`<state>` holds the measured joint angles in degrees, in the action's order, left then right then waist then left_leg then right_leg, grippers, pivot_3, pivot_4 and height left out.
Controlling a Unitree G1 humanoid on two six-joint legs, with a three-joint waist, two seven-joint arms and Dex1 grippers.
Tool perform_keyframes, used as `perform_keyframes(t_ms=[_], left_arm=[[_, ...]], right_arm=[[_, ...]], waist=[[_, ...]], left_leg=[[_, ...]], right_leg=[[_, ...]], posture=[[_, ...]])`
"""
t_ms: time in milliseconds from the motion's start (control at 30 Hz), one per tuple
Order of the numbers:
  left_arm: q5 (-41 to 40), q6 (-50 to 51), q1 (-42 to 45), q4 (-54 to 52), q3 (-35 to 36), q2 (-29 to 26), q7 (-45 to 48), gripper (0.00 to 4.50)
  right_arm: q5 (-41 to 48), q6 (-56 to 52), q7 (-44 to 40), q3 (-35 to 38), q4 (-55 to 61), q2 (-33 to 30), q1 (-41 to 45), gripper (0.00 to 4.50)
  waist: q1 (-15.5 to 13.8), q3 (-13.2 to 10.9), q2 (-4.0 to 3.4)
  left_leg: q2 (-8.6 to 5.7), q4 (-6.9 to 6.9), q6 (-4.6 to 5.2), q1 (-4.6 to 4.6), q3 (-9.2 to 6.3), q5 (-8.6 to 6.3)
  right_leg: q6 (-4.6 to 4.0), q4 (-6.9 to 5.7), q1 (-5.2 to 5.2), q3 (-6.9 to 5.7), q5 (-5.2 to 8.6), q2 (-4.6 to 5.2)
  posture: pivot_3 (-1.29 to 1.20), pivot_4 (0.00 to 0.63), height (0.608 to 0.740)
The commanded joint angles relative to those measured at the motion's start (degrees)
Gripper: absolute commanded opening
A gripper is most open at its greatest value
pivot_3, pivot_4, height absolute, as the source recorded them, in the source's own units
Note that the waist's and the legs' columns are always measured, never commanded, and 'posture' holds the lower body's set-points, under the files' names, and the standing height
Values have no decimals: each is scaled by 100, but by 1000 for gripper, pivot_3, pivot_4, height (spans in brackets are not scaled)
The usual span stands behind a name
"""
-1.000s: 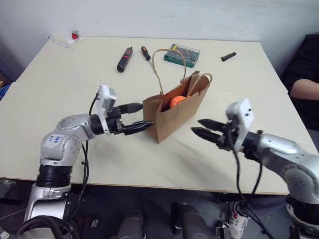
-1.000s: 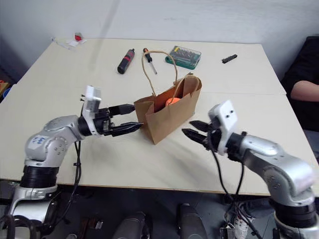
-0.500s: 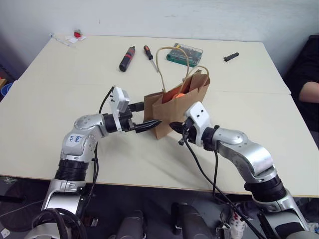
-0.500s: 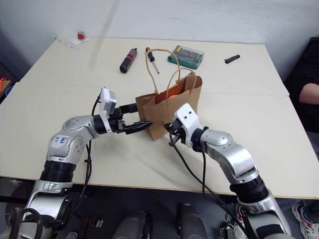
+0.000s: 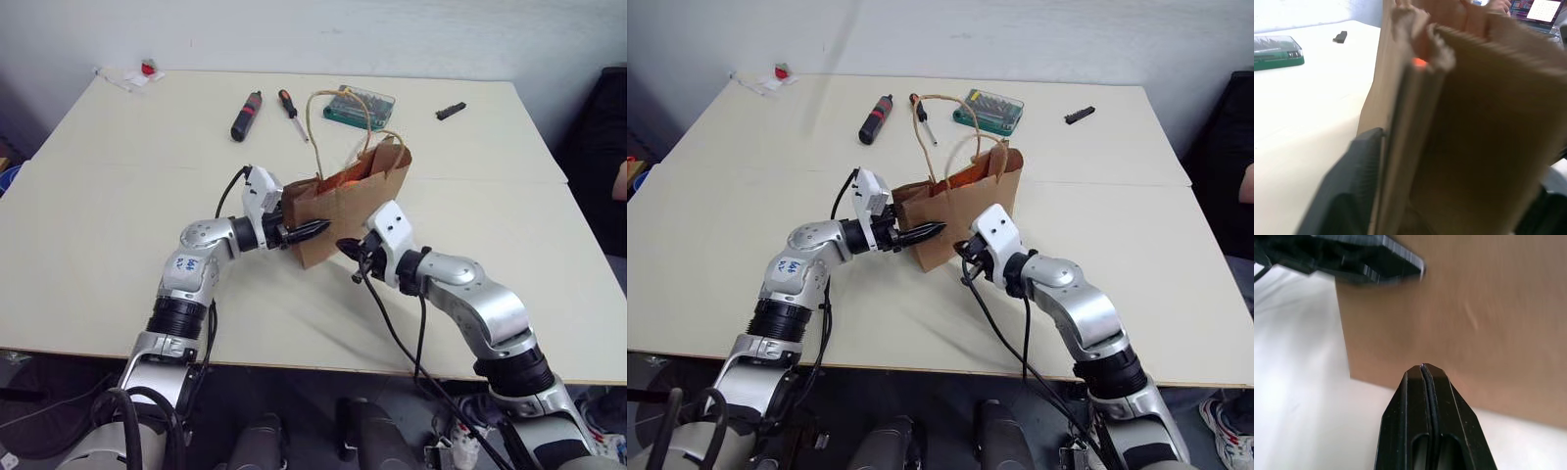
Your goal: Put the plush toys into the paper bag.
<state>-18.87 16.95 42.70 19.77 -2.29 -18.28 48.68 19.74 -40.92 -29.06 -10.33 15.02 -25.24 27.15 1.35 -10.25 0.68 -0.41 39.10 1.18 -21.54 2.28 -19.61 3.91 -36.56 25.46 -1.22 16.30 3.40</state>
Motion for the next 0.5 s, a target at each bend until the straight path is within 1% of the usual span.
perform_keyframes(t_ms=[33, 133, 200, 233, 300, 400, 433, 500], left_arm=[[-39, -103, 165, 61, 34, 58, 165, 1903], [-134, -65, 234, 157, 6, 54, 523, 896], [-259, 20, 304, 206, -34, 11, 1007, 246], [-346, 80, 347, 219, -70, -21, 1334, 19], [-437, 158, 452, 268, -139, -80, 1829, 19], [-405, 4, 721, 543, -305, -103, 2610, 19], [-364, -99, 797, 661, -340, -88, 2777, 19], [-181, -559, 974, 1038, -522, -2, 3244, 19]], right_arm=[[289, 28, -137, 504, 706, -131, -238, 0], [877, -273, -335, 1141, 1460, -376, -722, 0], [1463, -491, -633, 1757, 2072, -720, -1235, 0], [1806, -602, -821, 2161, 2369, -942, -1556, 0], [2392, -786, -1078, 2880, 2790, -1330, -2086, 0], [3228, -919, -1562, 4383, 3194, -1865, -3064, 0], [3426, -932, -1634, 4755, 3246, -1976, -3300, 0], [3836, -1006, -1886, 5768, 3237, -2123, -3890, 0]], waist=[[-13, 0, 0], [-72, 0, 0], [-132, 0, 0], [-144, 0, 0], [-189, 0, 0], [-272, 0, 0], [-277, 0, 1], [-287, 0, 1]], left_leg=[[0, 0, 0, 0, 0, 0], [0, -1, 0, -1, -1, 0], [0, -1, 1, -1, 0, -1], [0, -1, 3, -1, 0, -2], [0, -1, 7, -2, -1, -4], [-1, 1, 12, -2, 0, -7], [-1, 1, 13, 1, 0, -8], [-1, 2, 16, 10, 0, -9]], right_leg=[[0, 0, 0, -1, 0, 0], [0, 2, 0, -2, 0, -1], [0, 4, 0, -2, 0, -1], [0, 5, -2, -2, 0, -2], [0, 10, -6, -6, 0, -1], [5, 15, -11, -4, -3, -3], [5, 17, -15, -4, -3, -6], [7, 19, -28, -3, -4, -8]], posture=[[0, 150, 740], [0, 150, 740], [0, 150, 740], [0, 150, 740], [0, 150, 740], [0, 150, 740], [0, 150, 740], [0, 150, 740]])
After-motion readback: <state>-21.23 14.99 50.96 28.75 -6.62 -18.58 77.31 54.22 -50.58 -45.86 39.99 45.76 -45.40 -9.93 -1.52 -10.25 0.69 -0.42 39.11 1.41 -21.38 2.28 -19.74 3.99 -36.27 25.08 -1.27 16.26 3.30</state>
